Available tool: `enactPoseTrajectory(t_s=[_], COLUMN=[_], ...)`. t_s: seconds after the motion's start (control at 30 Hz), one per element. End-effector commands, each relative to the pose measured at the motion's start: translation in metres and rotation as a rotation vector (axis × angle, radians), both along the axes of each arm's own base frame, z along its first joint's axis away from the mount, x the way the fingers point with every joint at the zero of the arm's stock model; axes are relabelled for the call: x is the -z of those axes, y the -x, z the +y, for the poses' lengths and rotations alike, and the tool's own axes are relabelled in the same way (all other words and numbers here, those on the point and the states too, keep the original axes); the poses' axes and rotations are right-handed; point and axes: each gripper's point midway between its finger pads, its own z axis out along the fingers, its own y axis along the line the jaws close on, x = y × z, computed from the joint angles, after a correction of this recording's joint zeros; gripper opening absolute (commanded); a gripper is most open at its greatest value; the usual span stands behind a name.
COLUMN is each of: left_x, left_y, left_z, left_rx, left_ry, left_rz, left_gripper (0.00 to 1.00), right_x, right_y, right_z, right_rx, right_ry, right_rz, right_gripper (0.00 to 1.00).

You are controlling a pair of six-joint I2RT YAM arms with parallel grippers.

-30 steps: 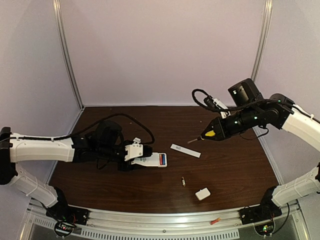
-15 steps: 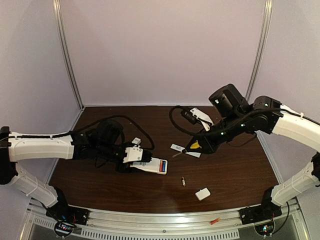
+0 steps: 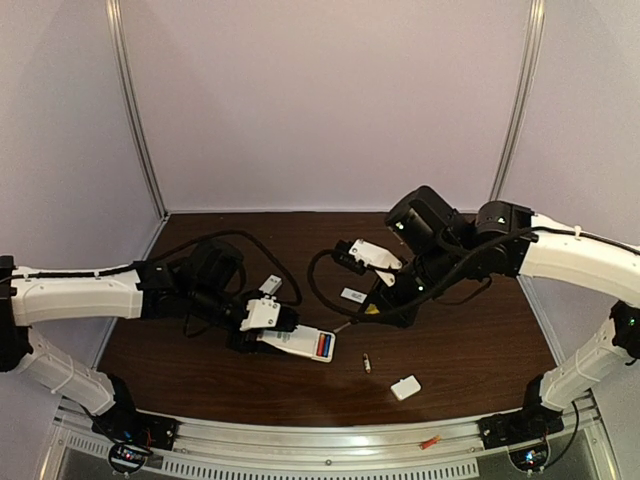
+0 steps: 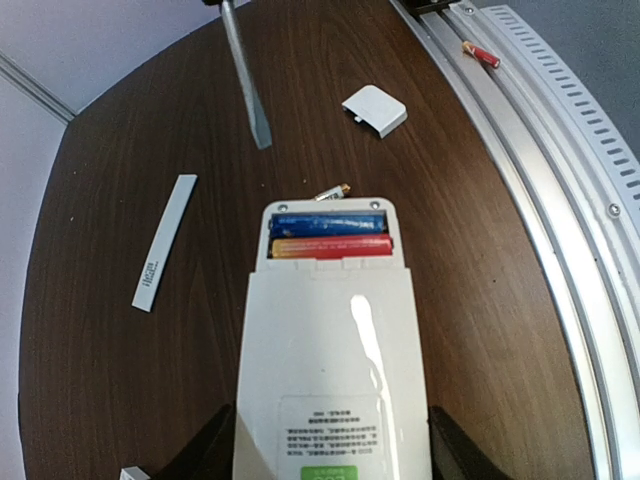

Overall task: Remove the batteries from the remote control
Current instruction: Remove the battery from the remote control without the battery cover.

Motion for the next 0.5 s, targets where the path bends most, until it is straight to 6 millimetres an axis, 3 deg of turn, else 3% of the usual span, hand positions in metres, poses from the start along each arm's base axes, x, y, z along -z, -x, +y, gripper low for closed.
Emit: enactPoseTrajectory(t_s=[0.0, 0.47], left_x=[-0.032, -0.040], left_y=[0.006, 0.015], left_z=[-0.011, -0.011], left_rx=[0.056, 0.078], left_ry=[0.091, 0.119], left_rz=[-0.032, -0.017], left_gripper=[0.00, 0.00], right_x=[-0.003, 0.010], right_y=[-0.003, 0.003], right_z=[0.003, 0.009], right_rx=[-0.035, -0.096], right_ry=[0.011, 0.027], right_rz=[-0.070, -0.092], right_gripper=[0.00, 0.00])
